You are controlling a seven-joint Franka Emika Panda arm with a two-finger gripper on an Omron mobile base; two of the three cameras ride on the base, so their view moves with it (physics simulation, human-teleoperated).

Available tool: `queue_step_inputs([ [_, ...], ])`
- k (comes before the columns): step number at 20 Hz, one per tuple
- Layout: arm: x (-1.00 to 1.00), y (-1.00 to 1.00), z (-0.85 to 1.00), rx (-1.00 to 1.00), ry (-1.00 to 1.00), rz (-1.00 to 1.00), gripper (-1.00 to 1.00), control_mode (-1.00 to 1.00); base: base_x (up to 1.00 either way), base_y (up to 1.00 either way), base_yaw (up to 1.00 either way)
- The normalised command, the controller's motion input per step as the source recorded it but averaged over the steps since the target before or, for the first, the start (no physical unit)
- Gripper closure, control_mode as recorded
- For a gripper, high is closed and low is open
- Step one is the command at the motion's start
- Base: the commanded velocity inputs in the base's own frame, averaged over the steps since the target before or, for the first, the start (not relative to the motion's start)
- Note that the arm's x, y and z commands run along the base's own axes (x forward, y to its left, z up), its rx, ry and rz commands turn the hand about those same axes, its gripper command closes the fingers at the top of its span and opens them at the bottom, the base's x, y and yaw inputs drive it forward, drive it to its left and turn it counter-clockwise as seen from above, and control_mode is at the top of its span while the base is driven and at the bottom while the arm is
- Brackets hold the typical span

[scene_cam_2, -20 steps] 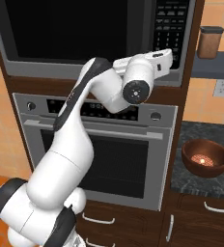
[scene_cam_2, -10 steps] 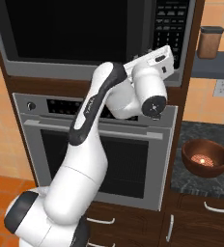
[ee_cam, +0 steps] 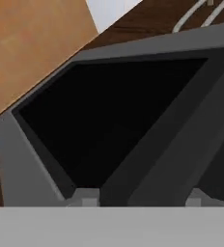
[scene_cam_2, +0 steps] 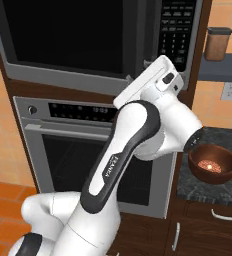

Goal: Open the microwave, place the bowl with waffle inside the microwave, then close the microwave door and turn it on.

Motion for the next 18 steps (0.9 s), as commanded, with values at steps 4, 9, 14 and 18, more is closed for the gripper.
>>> queue_step_inputs([
  [4, -1.0, 0.0, -0.84, -0.18, 0.0, 0.39, 1.0, -1.0, 0.0, 0.0, 0.0],
  [9, -1.0, 0.09, -1.0, -0.28, 0.0, 0.27, -1.0, -1.0, 0.0, 0.0, 0.0],
  [14, -1.0, -0.23, -0.27, -0.39, -0.26, 0.12, -1.0, -1.0, 0.0, 0.0, 0.0],
  [18, -0.45, -0.95, 0.05, -0.31, -0.22, 0.06, -1.0, -1.0, 0.0, 0.0, 0.0],
])
